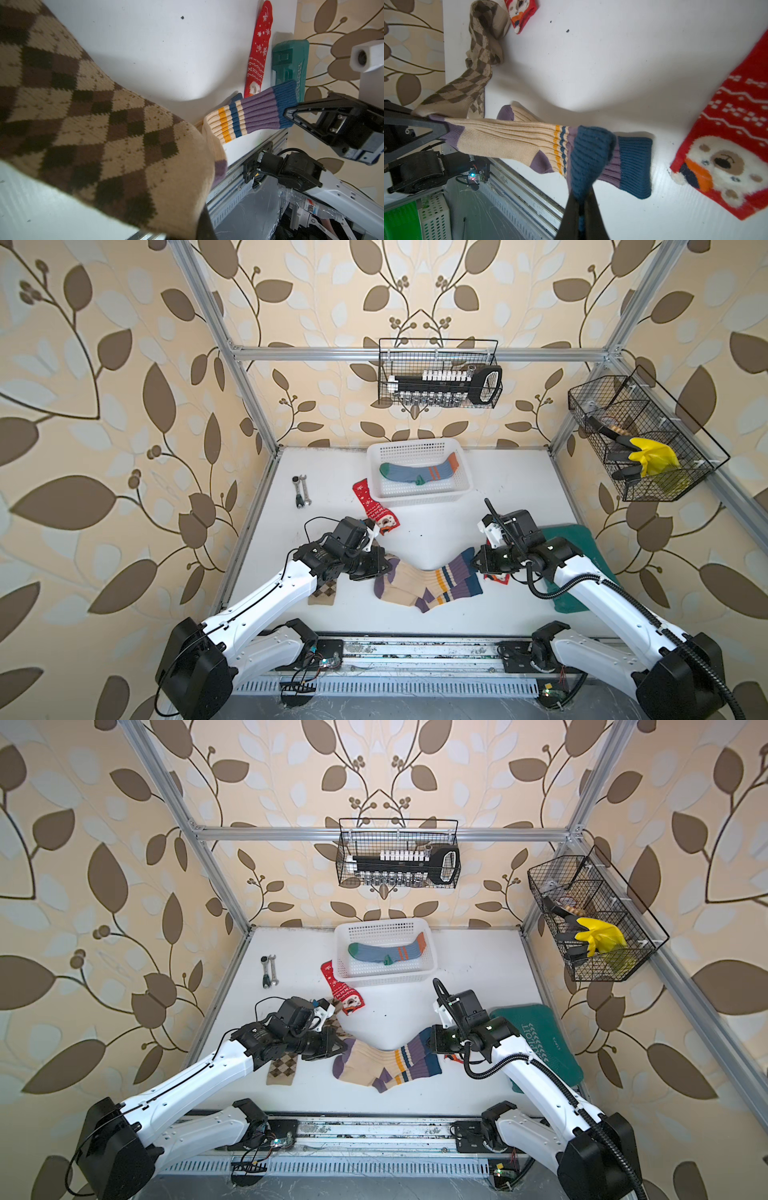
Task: Place the socks together as a pair
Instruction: Place the sock in the sock.
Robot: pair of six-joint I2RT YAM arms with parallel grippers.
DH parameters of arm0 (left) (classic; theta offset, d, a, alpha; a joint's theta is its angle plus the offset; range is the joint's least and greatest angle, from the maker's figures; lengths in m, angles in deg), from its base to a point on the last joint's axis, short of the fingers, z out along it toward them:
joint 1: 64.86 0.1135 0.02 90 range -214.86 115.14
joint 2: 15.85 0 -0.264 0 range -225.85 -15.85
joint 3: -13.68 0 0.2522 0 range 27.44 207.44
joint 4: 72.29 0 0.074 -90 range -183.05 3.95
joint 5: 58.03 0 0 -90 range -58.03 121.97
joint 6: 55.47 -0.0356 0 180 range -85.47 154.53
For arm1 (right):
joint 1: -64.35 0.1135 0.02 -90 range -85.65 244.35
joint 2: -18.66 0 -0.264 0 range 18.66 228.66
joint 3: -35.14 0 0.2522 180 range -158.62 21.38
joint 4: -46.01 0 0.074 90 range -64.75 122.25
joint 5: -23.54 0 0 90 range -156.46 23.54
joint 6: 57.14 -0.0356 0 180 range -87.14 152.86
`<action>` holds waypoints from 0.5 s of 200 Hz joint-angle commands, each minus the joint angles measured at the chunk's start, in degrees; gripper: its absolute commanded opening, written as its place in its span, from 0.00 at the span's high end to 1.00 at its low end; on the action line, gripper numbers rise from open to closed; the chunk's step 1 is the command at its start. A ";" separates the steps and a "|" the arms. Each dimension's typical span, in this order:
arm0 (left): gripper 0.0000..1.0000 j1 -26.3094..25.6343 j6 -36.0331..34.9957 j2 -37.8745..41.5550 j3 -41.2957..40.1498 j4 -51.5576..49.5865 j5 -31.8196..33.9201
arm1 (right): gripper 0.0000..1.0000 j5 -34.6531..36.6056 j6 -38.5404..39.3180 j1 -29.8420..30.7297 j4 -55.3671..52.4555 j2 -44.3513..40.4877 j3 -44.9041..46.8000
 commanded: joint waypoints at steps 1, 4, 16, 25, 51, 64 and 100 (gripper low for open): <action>1.00 -0.23 1.05 1.63 -1.09 -0.83 0.52 | 1.00 -0.56 -1.04 0.47 -0.39 -0.99 2.25; 1.00 -0.25 1.05 1.63 -1.46 -0.70 0.71 | 1.00 -0.52 -1.17 0.48 -0.23 -0.94 2.44; 1.00 -0.25 1.17 1.72 -2.55 -0.62 1.28 | 1.00 -0.69 -1.53 0.65 0.45 -0.84 3.33; 1.00 -0.30 1.23 1.63 -3.18 -0.45 1.30 | 1.00 -0.76 -1.76 0.79 0.93 -0.78 3.97; 1.00 -0.48 1.73 1.79 -4.39 -0.20 1.01 | 1.00 -0.74 -2.32 1.41 1.52 -0.92 5.27; 1.00 -0.41 1.67 1.89 -5.07 -0.37 1.55 | 1.00 -0.48 -2.33 1.53 1.66 -1.10 5.91; 1.00 -0.45 0.04 -0.03 -6.72 -0.64 4.90 | 1.00 -0.69 -2.75 1.53 3.71 -0.07 7.61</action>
